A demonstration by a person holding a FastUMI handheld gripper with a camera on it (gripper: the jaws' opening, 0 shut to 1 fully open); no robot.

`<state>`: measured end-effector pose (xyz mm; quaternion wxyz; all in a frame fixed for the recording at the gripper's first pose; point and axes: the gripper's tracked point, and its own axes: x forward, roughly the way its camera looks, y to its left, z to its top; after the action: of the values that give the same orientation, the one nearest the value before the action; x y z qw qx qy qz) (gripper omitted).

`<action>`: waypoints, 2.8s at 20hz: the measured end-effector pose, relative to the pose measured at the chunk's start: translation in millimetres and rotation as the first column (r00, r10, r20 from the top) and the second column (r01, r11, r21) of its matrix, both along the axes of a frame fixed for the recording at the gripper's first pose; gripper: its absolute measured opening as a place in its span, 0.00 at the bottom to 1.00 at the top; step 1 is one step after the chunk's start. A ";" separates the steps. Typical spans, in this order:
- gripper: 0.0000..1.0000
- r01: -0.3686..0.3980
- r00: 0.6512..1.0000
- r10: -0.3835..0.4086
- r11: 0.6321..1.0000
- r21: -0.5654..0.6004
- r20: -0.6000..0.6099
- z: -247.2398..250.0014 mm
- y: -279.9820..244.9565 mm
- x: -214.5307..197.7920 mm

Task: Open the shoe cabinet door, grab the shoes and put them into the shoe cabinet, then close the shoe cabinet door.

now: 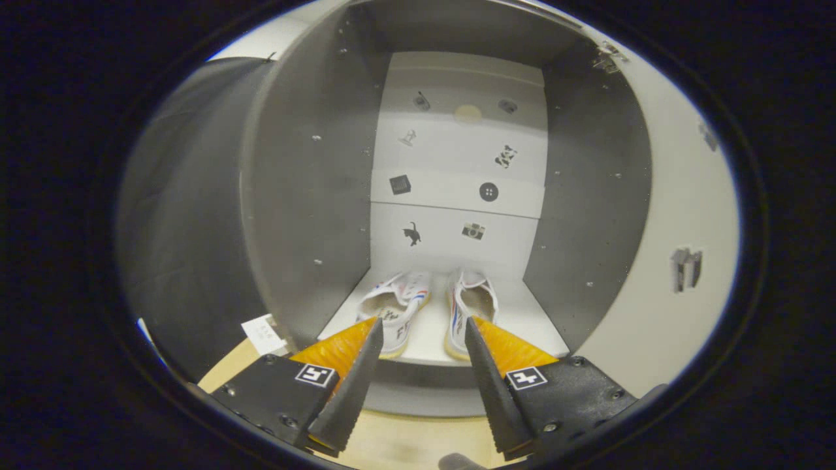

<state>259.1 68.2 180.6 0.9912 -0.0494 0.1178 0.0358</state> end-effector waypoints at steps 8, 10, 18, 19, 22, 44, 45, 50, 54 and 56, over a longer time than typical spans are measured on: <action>0.81 -0.027 0.997 0.023 0.998 0.053 0.076 31.0 -2.2 -139.6; 0.82 -0.030 0.995 0.026 0.999 0.038 0.096 36.8 -13.2 -170.3; 1.00 0.009 0.991 -0.019 0.997 0.076 0.133 65.6 -81.9 -284.6; 1.00 0.019 0.989 -0.030 0.997 0.075 0.145 70.2 -94.7 -297.8; 1.00 0.045 0.984 -0.057 0.996 0.077 0.166 78.7 -136.5 -332.8; 1.00 -0.048 0.984 0.029 0.993 0.104 0.176 83.1 -350.2 -279.2; 1.00 -0.074 0.982 0.055 0.992 0.102 0.179 82.3 -341.1 -273.5; 1.00 -0.142 0.975 0.125 0.986 0.085 0.181 83.0 -329.1 -269.7; 1.00 -0.170 0.977 0.153 0.979 0.111 0.152 80.3 -320.8 -266.0; 0.96 -0.155 0.978 0.140 0.983 0.094 0.155 81.7 -321.9 -265.6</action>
<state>-6.5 -253.6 262.3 0.9930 -0.0083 0.0379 0.1116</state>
